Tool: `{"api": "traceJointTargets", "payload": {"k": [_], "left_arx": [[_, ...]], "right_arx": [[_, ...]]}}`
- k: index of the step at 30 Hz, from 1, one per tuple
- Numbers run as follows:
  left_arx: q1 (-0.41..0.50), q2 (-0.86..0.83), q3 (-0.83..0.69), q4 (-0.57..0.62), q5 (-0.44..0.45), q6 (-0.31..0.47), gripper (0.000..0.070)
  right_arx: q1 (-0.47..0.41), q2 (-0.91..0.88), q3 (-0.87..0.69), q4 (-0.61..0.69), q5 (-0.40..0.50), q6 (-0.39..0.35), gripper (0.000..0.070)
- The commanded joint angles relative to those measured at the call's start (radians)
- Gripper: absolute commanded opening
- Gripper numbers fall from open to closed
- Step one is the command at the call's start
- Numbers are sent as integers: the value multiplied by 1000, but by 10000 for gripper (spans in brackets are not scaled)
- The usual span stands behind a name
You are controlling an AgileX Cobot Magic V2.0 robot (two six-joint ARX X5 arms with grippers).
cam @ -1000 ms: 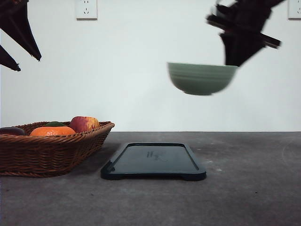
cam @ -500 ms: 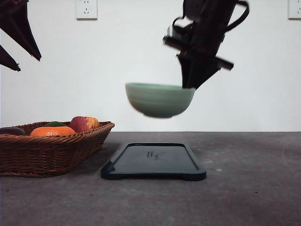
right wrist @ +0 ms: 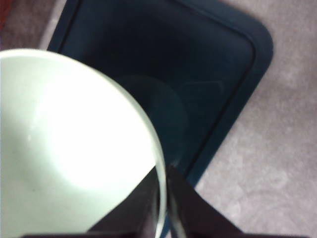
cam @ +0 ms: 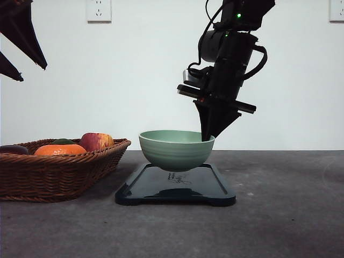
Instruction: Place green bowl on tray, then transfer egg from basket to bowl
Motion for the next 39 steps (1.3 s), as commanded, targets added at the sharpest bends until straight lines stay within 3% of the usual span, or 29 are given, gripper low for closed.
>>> {"api": "traceJointTargets", "payload": {"k": [1, 19, 25, 34, 39], "left_arx": [[-2, 8, 24, 10, 2, 13, 310], [-2, 8, 24, 9, 2, 13, 310], [-2, 8, 24, 1, 2, 13, 310], [-2, 8, 24, -34, 2, 13, 310], [-2, 8, 24, -39, 2, 13, 310]], "right_arx": [[7, 39, 23, 8, 1, 15, 4], [12, 62, 23, 28, -1, 31, 8], [17, 62, 23, 29, -1, 31, 183], [17, 19, 80, -61, 1, 23, 192], [19, -65, 68, -27, 2, 20, 191]]}}
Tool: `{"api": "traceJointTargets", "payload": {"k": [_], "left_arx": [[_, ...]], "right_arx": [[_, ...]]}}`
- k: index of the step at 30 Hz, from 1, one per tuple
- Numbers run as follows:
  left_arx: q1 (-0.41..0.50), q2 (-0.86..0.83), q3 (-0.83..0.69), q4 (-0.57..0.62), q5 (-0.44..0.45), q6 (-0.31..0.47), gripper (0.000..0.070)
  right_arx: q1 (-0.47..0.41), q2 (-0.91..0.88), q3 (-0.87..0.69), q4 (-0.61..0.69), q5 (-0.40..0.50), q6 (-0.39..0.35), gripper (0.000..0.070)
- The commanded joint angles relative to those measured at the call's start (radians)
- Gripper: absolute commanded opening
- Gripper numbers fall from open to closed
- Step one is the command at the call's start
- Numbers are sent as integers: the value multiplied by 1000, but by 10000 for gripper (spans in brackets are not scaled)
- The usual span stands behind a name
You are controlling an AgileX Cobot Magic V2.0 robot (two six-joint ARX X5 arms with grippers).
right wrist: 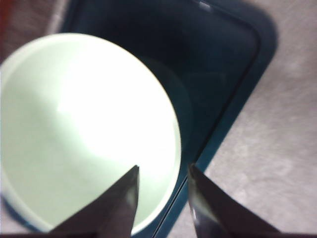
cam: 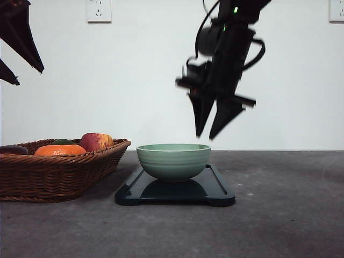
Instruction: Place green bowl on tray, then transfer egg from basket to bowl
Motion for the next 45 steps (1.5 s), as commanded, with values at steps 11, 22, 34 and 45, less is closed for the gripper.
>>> {"api": "traceJointTargets", "payload": {"k": [11, 22, 34, 45], "left_arx": [[-2, 8, 24, -1, 2, 13, 310], [-2, 8, 24, -1, 2, 13, 310], [-2, 8, 24, -6, 2, 9, 310], [-14, 41, 66, -16, -4, -62, 316]], "right_arx": [[8, -270, -313, 315, -16, -6, 191], [7, -614, -859, 626, -35, -20, 191], [-1, -1042, -1255, 670, -6, -34, 191], [-1, -1330, -1340, 515, 98, 11, 191]]}}
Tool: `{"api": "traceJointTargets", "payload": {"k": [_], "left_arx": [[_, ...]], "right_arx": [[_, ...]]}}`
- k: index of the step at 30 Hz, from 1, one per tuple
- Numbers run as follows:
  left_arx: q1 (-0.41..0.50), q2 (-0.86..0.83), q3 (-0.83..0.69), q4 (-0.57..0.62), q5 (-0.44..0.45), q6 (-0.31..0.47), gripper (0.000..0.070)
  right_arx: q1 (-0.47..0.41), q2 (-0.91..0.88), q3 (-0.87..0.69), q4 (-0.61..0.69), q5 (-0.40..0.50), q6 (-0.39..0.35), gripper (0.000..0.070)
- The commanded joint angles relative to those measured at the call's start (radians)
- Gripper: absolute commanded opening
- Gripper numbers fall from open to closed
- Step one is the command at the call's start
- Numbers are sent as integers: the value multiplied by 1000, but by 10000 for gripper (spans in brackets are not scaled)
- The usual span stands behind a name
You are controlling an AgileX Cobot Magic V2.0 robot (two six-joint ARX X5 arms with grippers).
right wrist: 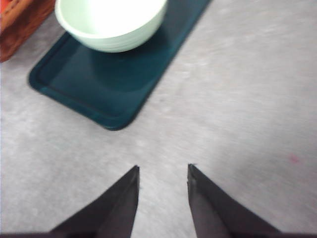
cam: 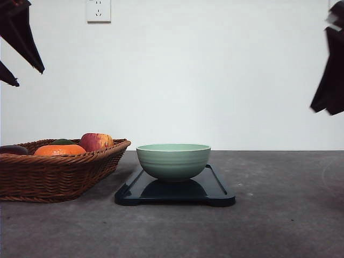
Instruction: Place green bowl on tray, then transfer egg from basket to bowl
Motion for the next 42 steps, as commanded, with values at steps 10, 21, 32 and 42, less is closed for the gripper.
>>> {"api": "traceJointTargets", "payload": {"k": [10, 21, 32, 42], "left_arx": [[-2, 273, 212, -59, -52, 42, 388], [-31, 562, 359, -76, -121, 56, 426], [-40, 702, 387, -34, -163, 51, 426], [-40, 748, 387, -3, -167, 51, 426]], "right_arx": [[4, -93, 6, 3, 11, 16, 191], [4, -97, 6, 2, 10, 40, 191], [4, -97, 6, 3, 10, 41, 191], [4, -97, 6, 3, 10, 41, 191]]}}
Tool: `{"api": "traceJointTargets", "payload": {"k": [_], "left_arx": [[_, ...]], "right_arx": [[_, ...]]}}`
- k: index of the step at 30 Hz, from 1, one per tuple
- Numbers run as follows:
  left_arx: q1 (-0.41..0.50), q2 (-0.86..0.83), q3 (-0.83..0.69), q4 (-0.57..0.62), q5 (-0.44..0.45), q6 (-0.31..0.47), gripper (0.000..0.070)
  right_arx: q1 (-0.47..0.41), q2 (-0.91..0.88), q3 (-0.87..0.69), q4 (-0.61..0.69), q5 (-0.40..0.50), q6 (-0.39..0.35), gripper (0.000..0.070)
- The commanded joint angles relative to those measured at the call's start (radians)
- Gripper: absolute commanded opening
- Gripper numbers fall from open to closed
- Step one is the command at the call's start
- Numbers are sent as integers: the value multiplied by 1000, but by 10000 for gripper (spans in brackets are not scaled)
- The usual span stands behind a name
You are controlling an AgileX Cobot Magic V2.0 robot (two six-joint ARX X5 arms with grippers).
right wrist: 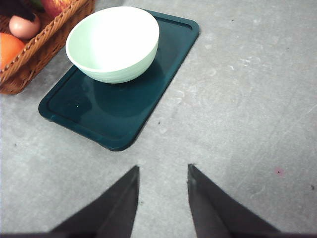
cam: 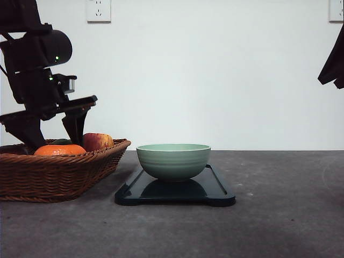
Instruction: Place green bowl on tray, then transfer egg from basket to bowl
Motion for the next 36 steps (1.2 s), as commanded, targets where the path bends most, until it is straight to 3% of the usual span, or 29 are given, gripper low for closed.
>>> {"api": "traceJointTargets", "payload": {"k": [1, 9, 12, 14, 23, 36], "left_arx": [[-3, 34, 27, 7, -6, 5, 426], [-4, 45, 27, 9, -6, 6, 410], [-5, 45, 27, 9, -5, 6, 285], [-5, 45, 27, 8, -5, 6, 246], [-5, 42, 53, -40, -5, 7, 232], [-5, -27, 153, -203, -5, 37, 229]], "right_arx": [[4, 5, 6, 6, 2, 11, 191], [4, 5, 6, 6, 2, 11, 191], [4, 5, 6, 6, 2, 11, 191], [4, 5, 6, 6, 2, 11, 191], [4, 5, 6, 6, 2, 11, 191], [4, 6, 6, 5, 2, 11, 191]]}}
